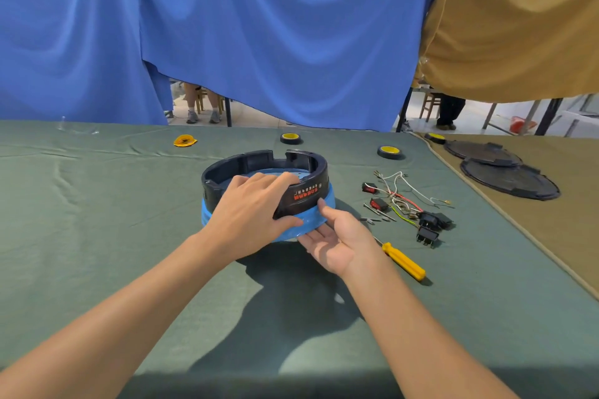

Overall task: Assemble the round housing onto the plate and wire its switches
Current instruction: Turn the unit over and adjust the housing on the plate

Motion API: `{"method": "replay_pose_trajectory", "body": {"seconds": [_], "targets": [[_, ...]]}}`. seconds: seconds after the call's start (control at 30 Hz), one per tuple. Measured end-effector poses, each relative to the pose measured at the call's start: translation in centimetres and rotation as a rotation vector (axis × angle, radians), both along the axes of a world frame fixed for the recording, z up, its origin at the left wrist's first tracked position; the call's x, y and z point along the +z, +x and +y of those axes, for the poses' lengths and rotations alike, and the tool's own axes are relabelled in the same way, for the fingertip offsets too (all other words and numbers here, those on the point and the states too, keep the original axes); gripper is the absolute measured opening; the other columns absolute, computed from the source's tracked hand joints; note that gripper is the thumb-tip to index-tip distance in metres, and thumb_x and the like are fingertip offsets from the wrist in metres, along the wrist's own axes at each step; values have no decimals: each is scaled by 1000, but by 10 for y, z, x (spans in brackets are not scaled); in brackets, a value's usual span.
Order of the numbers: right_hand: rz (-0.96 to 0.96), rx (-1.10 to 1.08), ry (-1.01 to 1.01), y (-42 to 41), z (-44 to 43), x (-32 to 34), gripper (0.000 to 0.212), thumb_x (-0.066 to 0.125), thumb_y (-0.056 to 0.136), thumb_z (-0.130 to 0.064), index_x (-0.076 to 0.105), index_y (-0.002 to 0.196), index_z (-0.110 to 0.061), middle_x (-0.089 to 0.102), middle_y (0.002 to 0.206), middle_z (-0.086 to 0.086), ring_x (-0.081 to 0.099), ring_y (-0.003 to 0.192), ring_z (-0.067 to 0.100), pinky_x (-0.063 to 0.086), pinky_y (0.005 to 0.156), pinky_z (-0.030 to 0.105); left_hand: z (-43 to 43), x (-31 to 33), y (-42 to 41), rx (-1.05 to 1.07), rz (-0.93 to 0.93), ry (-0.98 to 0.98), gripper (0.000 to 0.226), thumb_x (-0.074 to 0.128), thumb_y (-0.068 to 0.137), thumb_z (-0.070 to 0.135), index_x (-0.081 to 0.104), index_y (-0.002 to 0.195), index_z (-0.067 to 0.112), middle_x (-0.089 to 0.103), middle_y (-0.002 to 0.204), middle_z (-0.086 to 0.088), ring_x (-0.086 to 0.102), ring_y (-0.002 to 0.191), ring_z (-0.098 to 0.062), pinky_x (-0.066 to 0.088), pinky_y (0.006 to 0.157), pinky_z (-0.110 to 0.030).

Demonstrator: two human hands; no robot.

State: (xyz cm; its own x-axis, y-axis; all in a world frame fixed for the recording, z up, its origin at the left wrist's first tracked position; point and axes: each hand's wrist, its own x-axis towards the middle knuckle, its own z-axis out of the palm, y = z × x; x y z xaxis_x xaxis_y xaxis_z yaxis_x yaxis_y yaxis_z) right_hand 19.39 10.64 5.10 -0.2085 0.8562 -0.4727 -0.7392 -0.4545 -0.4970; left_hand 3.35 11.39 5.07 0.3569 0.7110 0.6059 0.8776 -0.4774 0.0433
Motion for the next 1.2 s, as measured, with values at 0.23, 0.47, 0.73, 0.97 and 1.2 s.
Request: {"method": "replay_pose_trajectory", "body": {"seconds": [0.23, 0.47, 0.73, 0.97, 1.2], "targets": [[-70, 9, 12, 0, -4, 6, 15, 66, 90, -10, 61, 102, -2, 73, 81, 23, 72, 76, 36, 60, 56, 47, -6, 9, 0, -15, -78, -31, 61, 75, 79, 55, 50, 125, 25, 71, 115, 4, 67, 96, -25, 49, 80, -37], [-81, 16, 48, -1, -8, 9, 13, 65, 91, -10, 61, 101, -2, 73, 81, 23, 72, 79, 35, 60, 62, 45, -12, 9, 0, -20, -100, -25, 61, 77, 79, 51, 53, 126, 21, 70, 113, 1, 64, 99, -25, 41, 93, -41], [-97, -18, 186, -12, -11, 11, 25, 63, 86, 7, 64, 111, 3, 72, 100, 23, 71, 91, 35, 60, 73, 41, -18, 12, -6, -24, -191, -20, 61, 78, 80, 43, 56, 131, 16, 67, 118, 0, 58, 107, -24, 35, 99, -41], [-54, -166, 262, -23, -15, 14, 21, 66, 84, 7, 66, 103, 0, 74, 94, 18, 73, 78, 28, 61, 70, 36, -19, 20, -4, -20, -315, -34, 63, 78, 80, 43, 57, 134, 18, 66, 121, 0, 48, 110, -12, 25, 98, -28], [-346, -230, 538, -22, -8, 46, 15, 68, 83, 6, 67, 97, 0, 70, 83, 13, 69, 69, 23, 59, 64, 33, -30, 48, 11, 28, -616, 42, 45, 83, 78, 25, 68, 118, 12, 66, 111, 5, 59, 109, -21, 42, 95, -32]]}}
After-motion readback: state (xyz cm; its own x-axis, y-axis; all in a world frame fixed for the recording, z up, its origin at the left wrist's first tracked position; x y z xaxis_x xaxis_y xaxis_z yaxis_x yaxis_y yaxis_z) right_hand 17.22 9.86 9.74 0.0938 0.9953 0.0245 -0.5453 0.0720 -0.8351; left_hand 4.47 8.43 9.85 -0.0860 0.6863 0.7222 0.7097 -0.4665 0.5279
